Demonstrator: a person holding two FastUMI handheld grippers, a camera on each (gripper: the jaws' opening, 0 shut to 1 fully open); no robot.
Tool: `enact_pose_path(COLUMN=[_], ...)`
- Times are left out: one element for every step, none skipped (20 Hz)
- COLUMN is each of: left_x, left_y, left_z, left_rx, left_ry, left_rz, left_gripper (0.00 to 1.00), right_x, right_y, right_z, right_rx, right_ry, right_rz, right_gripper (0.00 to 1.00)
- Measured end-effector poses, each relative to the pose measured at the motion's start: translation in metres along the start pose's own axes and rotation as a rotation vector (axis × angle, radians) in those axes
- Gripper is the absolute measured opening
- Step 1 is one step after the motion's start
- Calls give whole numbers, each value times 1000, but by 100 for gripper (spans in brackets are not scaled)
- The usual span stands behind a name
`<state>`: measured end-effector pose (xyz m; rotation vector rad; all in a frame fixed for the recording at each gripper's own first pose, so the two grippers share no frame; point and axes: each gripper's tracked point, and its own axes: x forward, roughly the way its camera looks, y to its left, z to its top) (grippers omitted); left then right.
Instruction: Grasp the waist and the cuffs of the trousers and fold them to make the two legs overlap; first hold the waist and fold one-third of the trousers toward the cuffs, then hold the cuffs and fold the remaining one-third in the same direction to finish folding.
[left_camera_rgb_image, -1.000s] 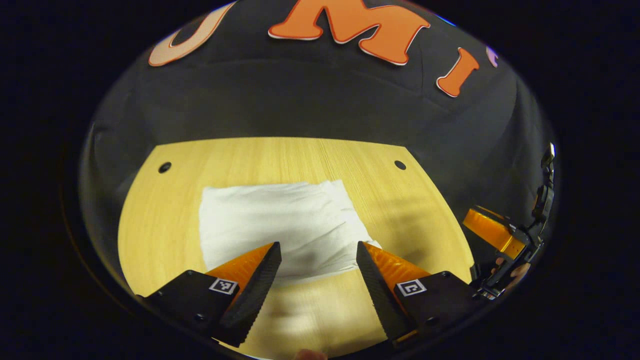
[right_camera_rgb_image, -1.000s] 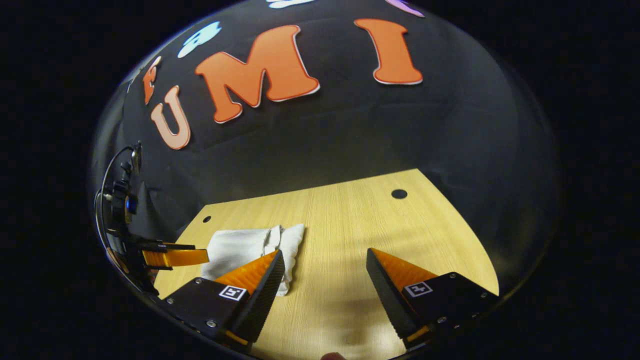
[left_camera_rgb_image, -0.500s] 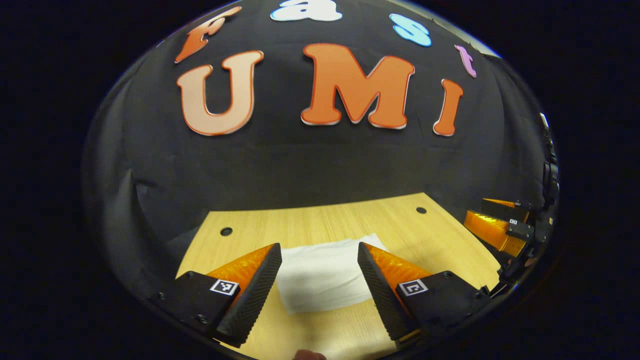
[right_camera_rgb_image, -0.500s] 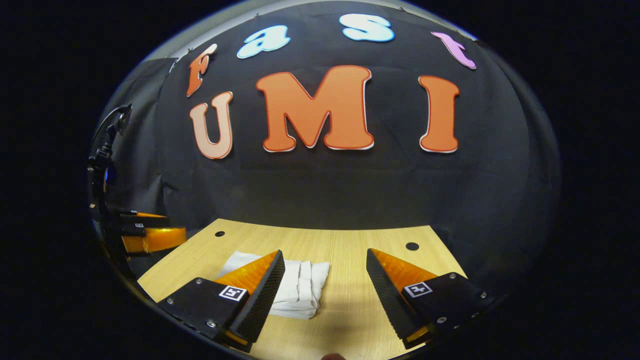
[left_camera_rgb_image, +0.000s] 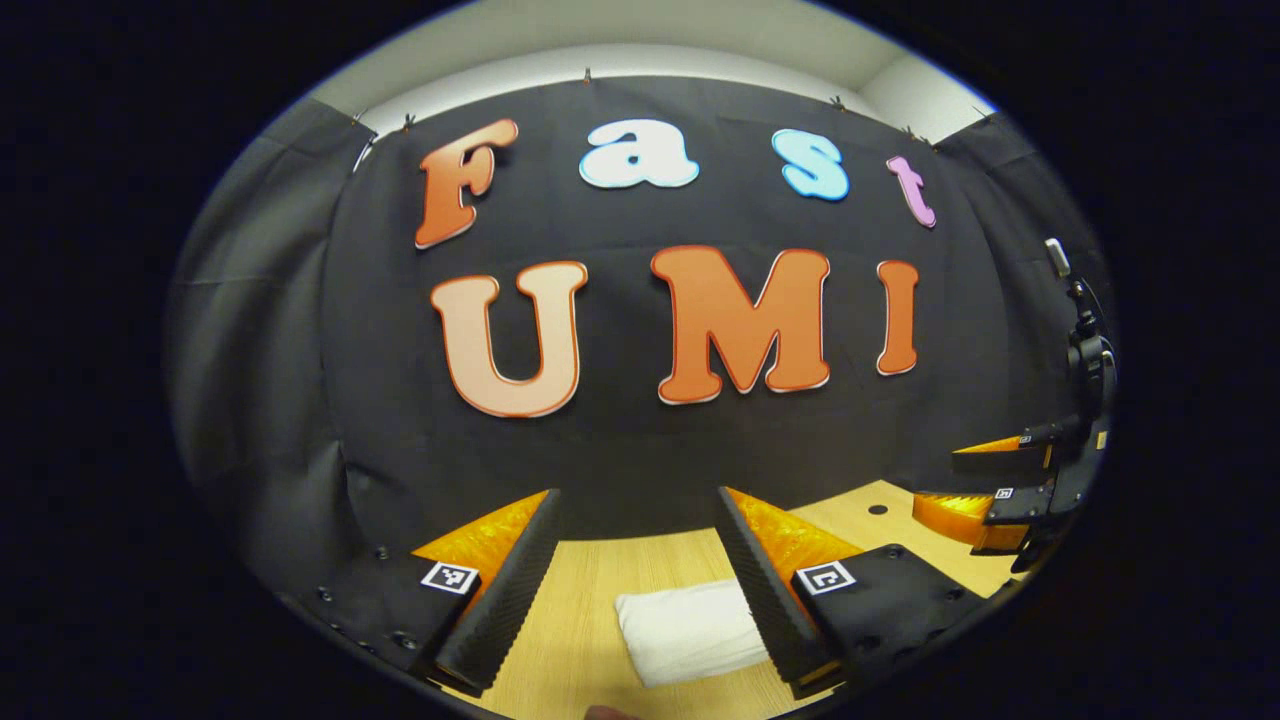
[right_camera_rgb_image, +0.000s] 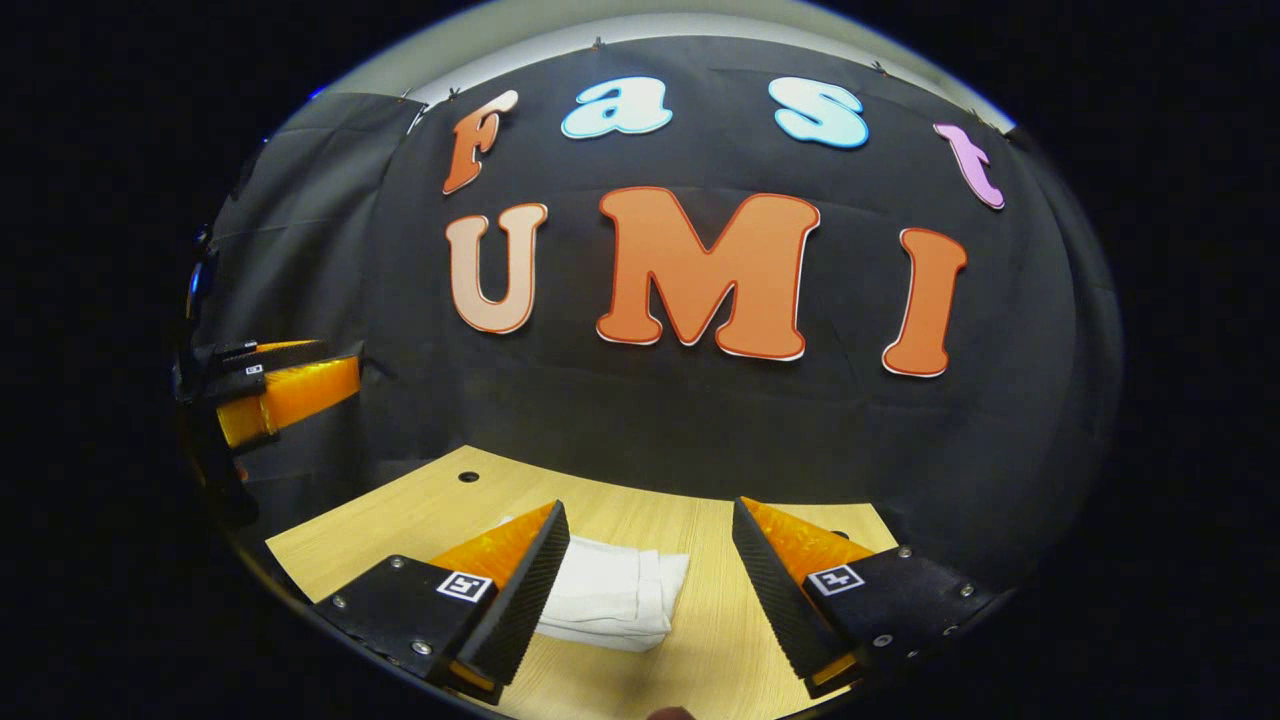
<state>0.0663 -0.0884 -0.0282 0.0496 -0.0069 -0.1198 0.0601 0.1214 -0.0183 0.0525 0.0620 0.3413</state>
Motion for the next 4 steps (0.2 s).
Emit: enact_pose_path(left_x=[-3,-9,-17,-24], left_y=[3,4,4,4], left_z=[4,10,14,17], left_rx=[2,10,21,29], left_ry=[-29,-61,-92,-112], left_rz=[1,0,4,7], left_gripper=[99,100,99,100], right_x=[-2,-5,-8,-10], right_y=[4,6,7,8], right_z=[6,13,18,23], right_rx=[11,19,18,11], right_ry=[-20,-43,-63,-79], right_rz=[4,9,8,1], right_gripper=[99,99,99,99])
